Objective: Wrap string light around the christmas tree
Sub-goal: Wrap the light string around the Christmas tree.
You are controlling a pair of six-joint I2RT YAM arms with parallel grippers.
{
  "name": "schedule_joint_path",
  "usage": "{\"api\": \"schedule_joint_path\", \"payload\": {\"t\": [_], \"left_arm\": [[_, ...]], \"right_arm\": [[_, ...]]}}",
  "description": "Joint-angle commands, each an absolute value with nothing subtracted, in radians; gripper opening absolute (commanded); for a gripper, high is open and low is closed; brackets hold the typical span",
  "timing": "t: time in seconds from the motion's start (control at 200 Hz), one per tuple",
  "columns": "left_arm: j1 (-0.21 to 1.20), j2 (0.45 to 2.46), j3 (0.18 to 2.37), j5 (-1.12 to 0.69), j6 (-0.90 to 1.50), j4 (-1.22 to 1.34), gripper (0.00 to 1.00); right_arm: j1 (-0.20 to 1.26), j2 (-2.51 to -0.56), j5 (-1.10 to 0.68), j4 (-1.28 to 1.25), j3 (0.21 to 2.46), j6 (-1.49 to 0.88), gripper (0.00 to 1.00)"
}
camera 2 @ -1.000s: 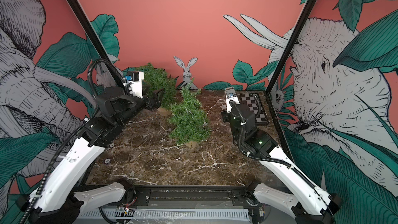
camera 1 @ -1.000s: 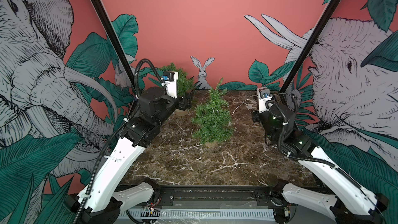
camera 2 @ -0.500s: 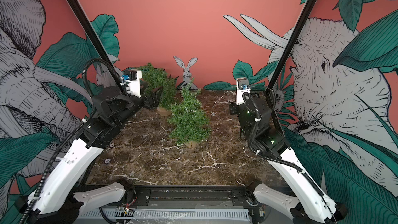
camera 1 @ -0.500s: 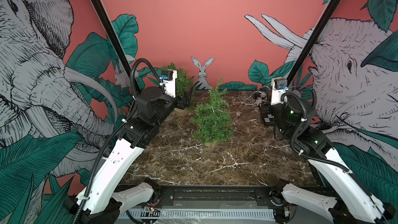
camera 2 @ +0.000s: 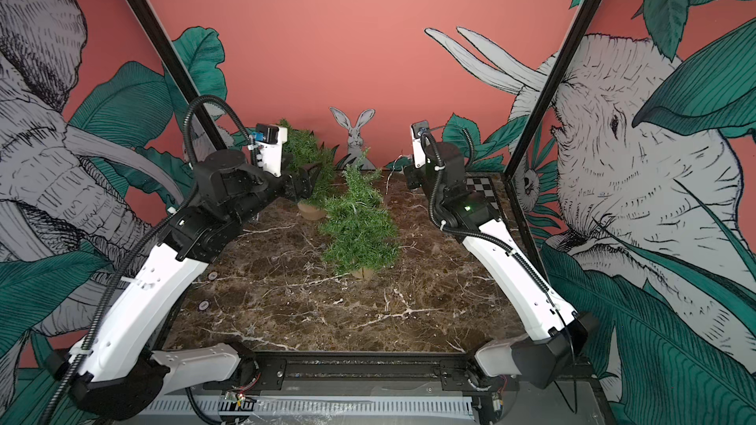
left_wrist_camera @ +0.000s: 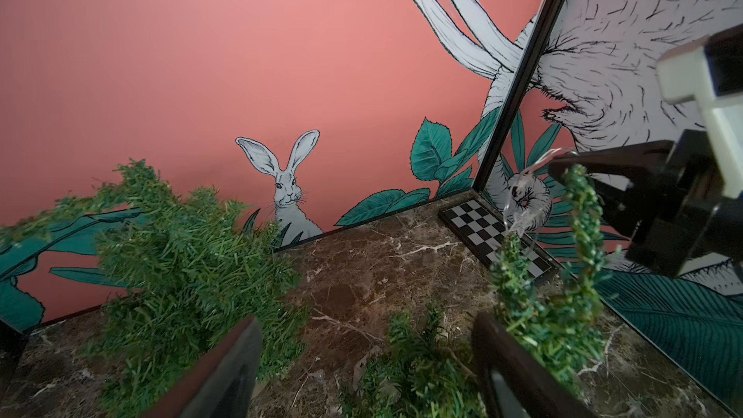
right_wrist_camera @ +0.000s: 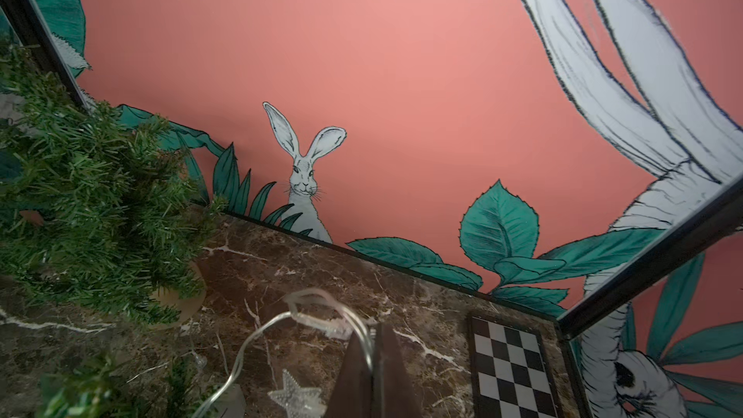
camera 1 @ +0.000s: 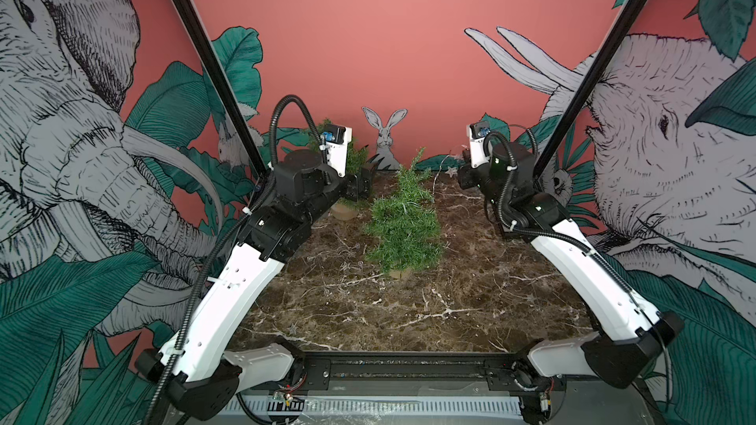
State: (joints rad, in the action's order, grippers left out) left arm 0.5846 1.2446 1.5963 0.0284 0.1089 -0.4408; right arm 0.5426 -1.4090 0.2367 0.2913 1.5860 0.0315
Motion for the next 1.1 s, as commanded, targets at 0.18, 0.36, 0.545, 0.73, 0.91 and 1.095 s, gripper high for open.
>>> {"api": "schedule_joint_path", "payload": {"t": [0.18,0.36,0.545,0.73,0.91,1.095], "left_arm": [[0.481,1.356,1.733,-0.256,0.163,-0.443,0.84],[0.42,1.442,1.802,-0.502,0.224,-0.391,0.83],[0.416,1.543,1.886,-0.588,0.222,-0.392,0.77],[0.416,1.662,2.002,-0.718,0.229,-0.395,0.76],[0.416,1.73,2.039,-0.781,0.267,-0.328,0.74],[0.418,1.771,2.054,-0.88,0.337,-0.238,0.71]], "right_arm": [[0.538,-1.466,0.059,0.169,1.64,-0.008,0.0],[0.538,-1.489,-0.026,0.124,1.649,-0.011,0.0],[0.538,-1.492,-0.08,0.044,1.621,-0.023,0.0],[0.539,-1.509,-0.117,0.012,1.625,-0.032,0.0],[0.539,-1.529,-0.132,0.009,1.634,-0.04,0.0],[0.538,-1.537,-0.146,0.002,1.632,-0.054,0.0]]}}
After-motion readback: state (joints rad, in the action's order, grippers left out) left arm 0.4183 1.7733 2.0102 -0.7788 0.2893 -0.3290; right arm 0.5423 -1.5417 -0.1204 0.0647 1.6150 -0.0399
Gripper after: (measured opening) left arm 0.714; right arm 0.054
